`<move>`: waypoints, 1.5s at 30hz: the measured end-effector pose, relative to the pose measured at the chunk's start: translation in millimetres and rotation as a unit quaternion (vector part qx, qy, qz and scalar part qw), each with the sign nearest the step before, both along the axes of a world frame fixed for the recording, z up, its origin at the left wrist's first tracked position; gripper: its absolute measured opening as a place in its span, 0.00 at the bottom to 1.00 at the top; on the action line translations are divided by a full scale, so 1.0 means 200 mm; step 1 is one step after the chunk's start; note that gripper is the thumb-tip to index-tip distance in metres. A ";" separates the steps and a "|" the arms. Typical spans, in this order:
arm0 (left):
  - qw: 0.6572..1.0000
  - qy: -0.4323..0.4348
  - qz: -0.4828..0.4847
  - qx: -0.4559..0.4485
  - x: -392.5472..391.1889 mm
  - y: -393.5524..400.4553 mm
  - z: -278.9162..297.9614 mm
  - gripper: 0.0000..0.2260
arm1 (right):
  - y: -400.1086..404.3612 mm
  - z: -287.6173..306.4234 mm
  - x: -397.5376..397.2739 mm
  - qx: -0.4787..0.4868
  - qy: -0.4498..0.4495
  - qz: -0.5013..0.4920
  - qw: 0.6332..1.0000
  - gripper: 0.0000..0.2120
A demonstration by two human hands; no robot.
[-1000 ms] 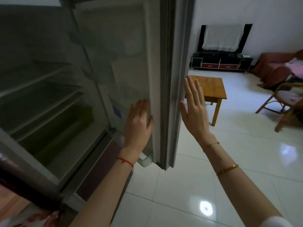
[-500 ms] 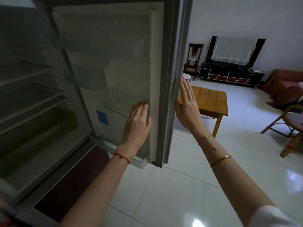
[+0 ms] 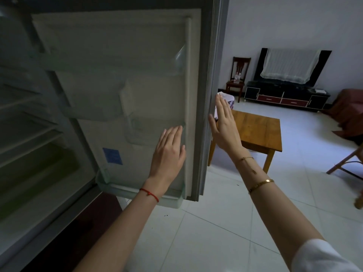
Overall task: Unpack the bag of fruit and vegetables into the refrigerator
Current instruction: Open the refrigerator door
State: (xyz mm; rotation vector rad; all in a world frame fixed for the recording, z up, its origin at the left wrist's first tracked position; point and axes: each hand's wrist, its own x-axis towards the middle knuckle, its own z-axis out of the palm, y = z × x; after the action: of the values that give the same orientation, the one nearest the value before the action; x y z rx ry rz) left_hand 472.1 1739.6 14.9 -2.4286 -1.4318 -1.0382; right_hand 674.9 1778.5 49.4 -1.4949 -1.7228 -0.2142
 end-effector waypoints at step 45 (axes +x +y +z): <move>0.979 0.040 0.197 -0.018 0.64 1.19 0.02 0.23 | 1.71 0.09 0.45 -0.062 0.061 0.274 0.958 0.26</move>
State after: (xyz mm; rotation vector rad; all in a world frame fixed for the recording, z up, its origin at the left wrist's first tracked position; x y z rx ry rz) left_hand 600.5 1977.9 18.5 -2.0546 -1.8163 -0.8191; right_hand 765.5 2120.0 67.0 -1.0320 -1.9998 0.2770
